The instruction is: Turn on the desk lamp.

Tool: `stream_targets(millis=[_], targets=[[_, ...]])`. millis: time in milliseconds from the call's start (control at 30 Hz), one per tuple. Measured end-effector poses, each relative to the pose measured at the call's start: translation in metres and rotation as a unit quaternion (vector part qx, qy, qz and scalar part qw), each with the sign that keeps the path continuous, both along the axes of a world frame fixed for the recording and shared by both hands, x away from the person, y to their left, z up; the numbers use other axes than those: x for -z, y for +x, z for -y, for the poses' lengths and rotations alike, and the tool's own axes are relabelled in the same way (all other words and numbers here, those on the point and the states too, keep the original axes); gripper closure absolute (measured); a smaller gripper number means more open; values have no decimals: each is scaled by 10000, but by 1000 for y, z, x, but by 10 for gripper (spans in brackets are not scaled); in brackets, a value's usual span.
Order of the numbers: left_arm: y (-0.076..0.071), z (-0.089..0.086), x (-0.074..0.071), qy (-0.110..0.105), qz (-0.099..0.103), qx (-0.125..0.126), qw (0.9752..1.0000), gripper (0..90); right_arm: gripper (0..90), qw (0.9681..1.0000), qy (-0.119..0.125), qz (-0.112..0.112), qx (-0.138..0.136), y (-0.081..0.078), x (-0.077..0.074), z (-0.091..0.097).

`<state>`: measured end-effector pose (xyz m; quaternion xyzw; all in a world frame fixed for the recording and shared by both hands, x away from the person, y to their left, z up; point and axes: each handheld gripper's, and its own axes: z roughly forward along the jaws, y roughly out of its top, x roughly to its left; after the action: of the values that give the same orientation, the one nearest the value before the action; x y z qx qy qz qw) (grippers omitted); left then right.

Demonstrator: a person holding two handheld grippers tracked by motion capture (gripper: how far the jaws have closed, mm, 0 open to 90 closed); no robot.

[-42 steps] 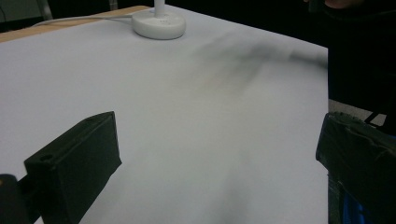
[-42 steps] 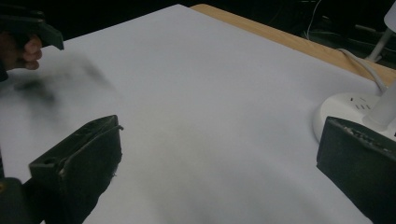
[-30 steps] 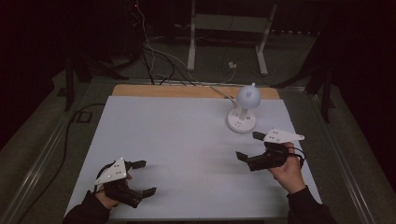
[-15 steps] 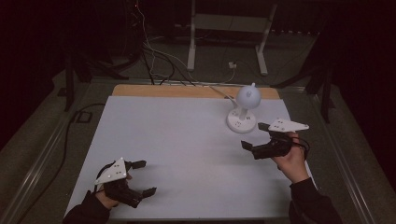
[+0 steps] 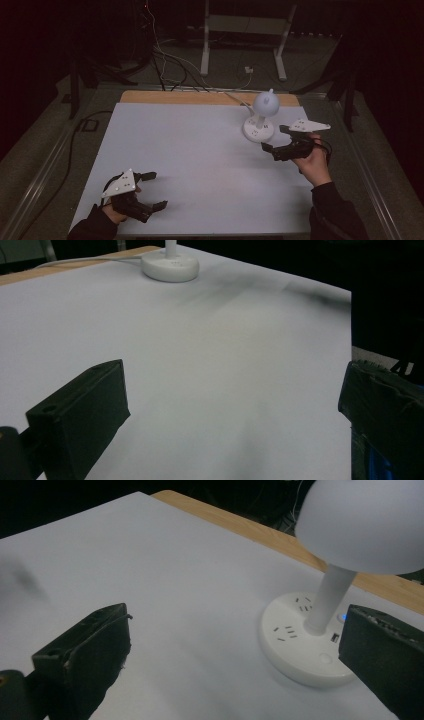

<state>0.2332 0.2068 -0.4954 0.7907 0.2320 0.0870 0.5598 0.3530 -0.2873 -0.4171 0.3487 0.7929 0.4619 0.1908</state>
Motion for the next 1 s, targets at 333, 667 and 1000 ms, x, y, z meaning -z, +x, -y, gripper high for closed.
stream_targets(millis=[333,667,1000], targets=[[0,0,0,1,32,-12,10000,2,0,9998,18,-157,79,21,7,8],[0,0,0,10,16,0,10000,2,0,9990,86,-421,93,48,23,16],[0,0,1,8,-9,-2,10000,2,0,9981,-66,-503,339,67,40,17]])
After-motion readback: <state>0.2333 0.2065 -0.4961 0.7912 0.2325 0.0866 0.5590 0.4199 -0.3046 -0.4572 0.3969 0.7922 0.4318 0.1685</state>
